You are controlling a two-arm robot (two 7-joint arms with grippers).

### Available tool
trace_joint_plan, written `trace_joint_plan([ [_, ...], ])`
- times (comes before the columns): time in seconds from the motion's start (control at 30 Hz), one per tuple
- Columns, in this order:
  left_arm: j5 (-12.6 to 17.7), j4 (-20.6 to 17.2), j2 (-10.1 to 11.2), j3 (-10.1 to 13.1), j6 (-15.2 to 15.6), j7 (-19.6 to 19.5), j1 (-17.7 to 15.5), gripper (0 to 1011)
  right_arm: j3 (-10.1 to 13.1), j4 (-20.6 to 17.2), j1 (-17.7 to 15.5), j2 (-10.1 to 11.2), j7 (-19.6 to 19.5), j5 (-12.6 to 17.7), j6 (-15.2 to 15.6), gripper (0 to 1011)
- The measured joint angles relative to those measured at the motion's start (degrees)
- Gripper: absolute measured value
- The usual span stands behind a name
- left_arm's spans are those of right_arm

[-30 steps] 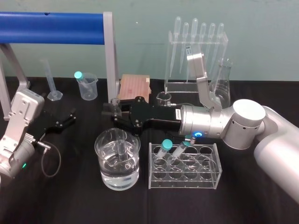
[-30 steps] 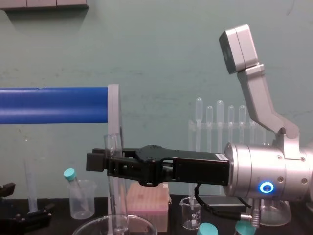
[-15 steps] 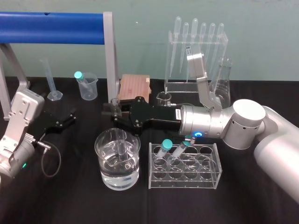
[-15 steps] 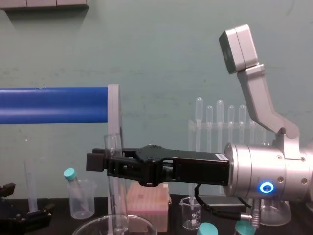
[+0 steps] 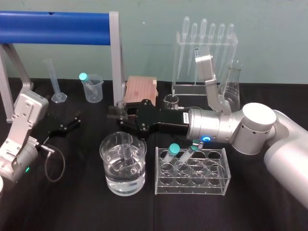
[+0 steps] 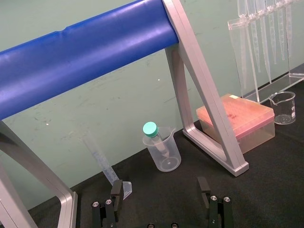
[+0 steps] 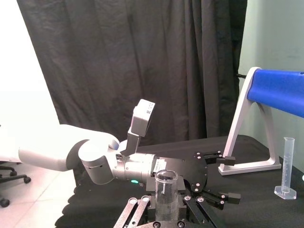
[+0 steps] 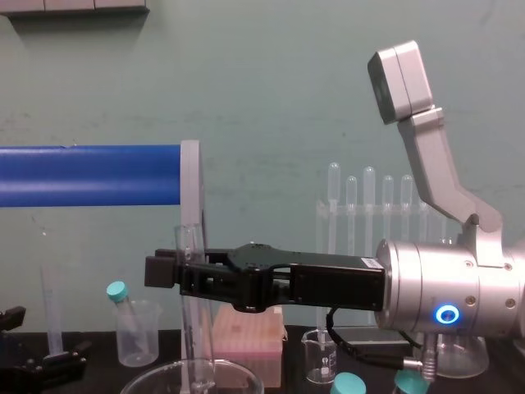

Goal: Hold the test tube with one hand and immerse one end into the beaker, then return it to the test tube rack.

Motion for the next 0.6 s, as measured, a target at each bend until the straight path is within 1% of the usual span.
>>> trace_joint_plan([
  [0.6, 0.0, 0.0, 0.0, 0.0, 0.0, 0.0, 0.0, 1000, 0.0, 0.0, 0.0, 0.0, 0.0, 0.0, 0.0, 242],
])
